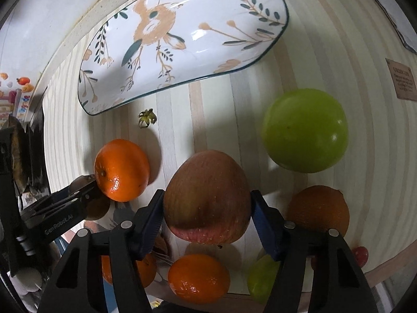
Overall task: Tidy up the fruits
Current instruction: 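Grasp the brown kiwi with the left tool while the right tool grasps the red apple, then carry kiwi and red apple onto the floral plate and open both tools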
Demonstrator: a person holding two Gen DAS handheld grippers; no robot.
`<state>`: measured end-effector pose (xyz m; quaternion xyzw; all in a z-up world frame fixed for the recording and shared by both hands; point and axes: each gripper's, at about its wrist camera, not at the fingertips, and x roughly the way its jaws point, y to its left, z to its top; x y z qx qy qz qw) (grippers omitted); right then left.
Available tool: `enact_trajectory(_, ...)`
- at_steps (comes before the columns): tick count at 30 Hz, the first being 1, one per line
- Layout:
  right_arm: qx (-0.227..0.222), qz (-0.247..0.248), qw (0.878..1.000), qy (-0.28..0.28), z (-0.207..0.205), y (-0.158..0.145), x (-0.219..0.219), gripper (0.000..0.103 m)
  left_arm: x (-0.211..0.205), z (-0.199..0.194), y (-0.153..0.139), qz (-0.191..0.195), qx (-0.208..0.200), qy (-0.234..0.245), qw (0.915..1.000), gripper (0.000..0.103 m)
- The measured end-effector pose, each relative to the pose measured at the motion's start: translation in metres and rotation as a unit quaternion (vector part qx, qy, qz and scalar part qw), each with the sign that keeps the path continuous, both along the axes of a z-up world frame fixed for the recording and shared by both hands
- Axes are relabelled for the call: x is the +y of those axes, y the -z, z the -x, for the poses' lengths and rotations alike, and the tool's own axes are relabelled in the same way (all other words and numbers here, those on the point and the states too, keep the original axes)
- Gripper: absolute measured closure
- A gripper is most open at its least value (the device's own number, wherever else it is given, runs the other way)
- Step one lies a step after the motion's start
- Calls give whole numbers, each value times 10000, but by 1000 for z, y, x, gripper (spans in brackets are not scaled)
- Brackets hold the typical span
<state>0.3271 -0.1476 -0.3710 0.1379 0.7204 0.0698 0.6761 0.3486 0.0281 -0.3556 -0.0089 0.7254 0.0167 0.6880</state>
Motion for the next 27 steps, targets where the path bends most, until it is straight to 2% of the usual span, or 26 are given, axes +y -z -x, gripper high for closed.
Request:
enact_trajectory(11,-274,-112,9996,47,15,-29,-2,37,13,16,-60,216,-192,58,9996,49)
enact_trajectory(12,-314,-151,9994,66,14,-34,-2,36,15,16,-66,258,-235,72,9994,54)
enact_trajectory(13,-349,-191,9992,72,13,-38,-2,36,15,14,-73,259,-278,88,9992,77)
enact_trajectory(14,-382,-227,9990,68,11,-43,-2,36,17,12,-79,216,-322,160,9991,78)
enact_trajectory(17,-504,-192,9985,-9,3,-58,-6,36,20,11,-86,128,-418,444,9981,72)
enact_trajectory(20,-532,-75,9985,-115,-2,-56,-2,36,28,-7,-91,57,-380,425,9984,67)
enact_trajectory(21,-515,-65,9986,-111,-4,-54,-2,36,32,-11,-89,102,-288,414,9987,62)
enact_trajectory(22,-501,-87,9987,-88,-2,-53,-4,36,31,-24,-85,186,-314,364,9987,53)
enact_trajectory(25,-454,-156,9988,18,-4,-48,-6,36,35,-37,-71,374,-72,301,9988,40)
enact_trajectory(27,-442,-183,9988,40,-6,-48,-1,36,35,-40,-62,580,81,261,9979,35)
